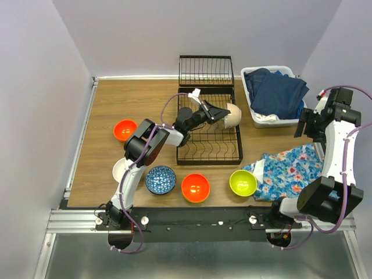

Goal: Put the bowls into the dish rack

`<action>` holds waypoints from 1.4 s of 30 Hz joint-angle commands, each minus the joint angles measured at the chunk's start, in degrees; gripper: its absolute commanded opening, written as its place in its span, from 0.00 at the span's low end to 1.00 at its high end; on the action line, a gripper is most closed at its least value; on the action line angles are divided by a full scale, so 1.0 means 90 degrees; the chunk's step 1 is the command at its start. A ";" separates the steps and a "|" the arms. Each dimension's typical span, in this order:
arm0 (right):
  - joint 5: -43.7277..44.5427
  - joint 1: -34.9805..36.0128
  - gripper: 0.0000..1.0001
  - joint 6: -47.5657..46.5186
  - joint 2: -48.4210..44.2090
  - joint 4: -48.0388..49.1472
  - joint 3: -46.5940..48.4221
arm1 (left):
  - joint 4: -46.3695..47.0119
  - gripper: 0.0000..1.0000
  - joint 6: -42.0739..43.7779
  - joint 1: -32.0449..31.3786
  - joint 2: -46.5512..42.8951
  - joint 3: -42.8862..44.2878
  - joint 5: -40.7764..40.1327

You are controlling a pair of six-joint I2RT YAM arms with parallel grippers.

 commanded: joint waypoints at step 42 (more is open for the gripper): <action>0.0075 -0.0059 0.78 -0.0119 0.0484 0.0121 0.0309 | -0.0276 0.01 -0.1033 0.0290 0.0398 -0.0314 0.0589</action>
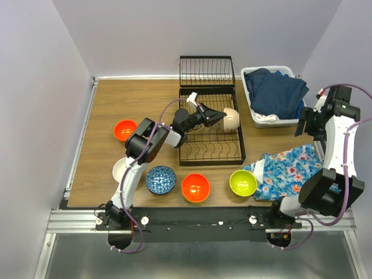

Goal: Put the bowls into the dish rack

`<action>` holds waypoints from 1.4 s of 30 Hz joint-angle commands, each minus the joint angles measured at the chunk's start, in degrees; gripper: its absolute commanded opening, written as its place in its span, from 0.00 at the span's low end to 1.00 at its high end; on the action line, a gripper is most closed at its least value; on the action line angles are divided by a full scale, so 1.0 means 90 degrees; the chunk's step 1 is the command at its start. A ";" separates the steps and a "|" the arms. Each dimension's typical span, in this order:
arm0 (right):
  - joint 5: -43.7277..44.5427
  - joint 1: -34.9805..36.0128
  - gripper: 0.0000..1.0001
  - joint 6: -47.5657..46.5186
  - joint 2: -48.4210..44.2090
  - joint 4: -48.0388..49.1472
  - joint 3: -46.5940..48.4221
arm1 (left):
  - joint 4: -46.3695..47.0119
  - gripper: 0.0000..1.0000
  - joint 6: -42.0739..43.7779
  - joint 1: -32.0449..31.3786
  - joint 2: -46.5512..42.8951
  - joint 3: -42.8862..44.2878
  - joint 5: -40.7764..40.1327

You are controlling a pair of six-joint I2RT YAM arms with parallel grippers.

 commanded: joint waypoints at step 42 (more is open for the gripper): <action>-0.0283 -0.0059 0.78 0.0093 0.0139 0.0208 0.0056 | -0.1821 0.32 0.1757 0.0443 -0.0621 -0.0773 0.0033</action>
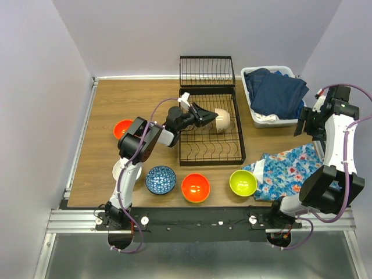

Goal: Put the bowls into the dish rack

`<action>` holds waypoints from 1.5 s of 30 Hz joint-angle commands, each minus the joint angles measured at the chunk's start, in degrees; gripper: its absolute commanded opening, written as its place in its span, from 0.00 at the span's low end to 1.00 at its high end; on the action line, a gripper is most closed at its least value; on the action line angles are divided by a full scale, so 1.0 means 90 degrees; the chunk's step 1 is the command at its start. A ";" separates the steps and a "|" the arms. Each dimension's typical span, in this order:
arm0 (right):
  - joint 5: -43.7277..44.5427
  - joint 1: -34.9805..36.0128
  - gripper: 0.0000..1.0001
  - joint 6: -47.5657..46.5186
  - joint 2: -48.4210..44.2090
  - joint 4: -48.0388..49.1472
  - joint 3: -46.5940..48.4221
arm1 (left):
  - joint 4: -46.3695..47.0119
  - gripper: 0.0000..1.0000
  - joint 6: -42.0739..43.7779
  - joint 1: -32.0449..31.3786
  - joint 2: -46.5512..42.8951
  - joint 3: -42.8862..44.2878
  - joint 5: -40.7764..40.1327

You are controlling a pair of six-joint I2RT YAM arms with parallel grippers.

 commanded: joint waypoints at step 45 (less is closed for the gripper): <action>-0.2056 -0.0059 0.78 -0.0354 -0.0619 0.0819 -0.0149 | -1.4599 0.58 1.5389 0.2064 -0.9282 -0.2545 -0.2366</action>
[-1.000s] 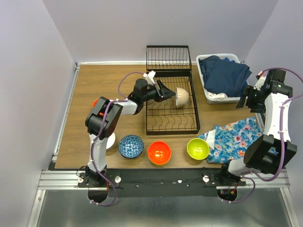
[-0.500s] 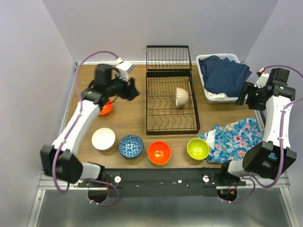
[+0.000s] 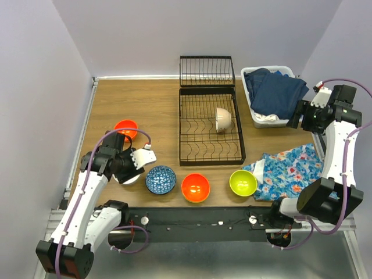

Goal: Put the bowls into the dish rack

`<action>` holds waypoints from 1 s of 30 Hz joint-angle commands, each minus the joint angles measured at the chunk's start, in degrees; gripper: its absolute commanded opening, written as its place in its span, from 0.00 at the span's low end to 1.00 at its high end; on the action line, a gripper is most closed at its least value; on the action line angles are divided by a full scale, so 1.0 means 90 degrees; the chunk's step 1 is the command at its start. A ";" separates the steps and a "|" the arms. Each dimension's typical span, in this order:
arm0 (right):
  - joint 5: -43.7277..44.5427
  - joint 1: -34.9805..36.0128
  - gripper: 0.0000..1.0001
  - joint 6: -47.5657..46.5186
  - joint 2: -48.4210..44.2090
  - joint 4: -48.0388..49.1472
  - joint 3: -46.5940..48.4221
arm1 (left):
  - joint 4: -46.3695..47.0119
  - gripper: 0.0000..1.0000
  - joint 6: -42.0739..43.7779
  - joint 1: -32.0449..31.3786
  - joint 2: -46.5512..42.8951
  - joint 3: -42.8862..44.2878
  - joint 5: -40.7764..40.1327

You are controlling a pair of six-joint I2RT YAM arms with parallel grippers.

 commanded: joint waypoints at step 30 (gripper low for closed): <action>-0.0184 -0.0059 0.78 -0.0174 -0.0102 0.0112 -0.0011 | 0.0216 0.00 0.0046 0.0009 0.0202 -0.0857 0.0067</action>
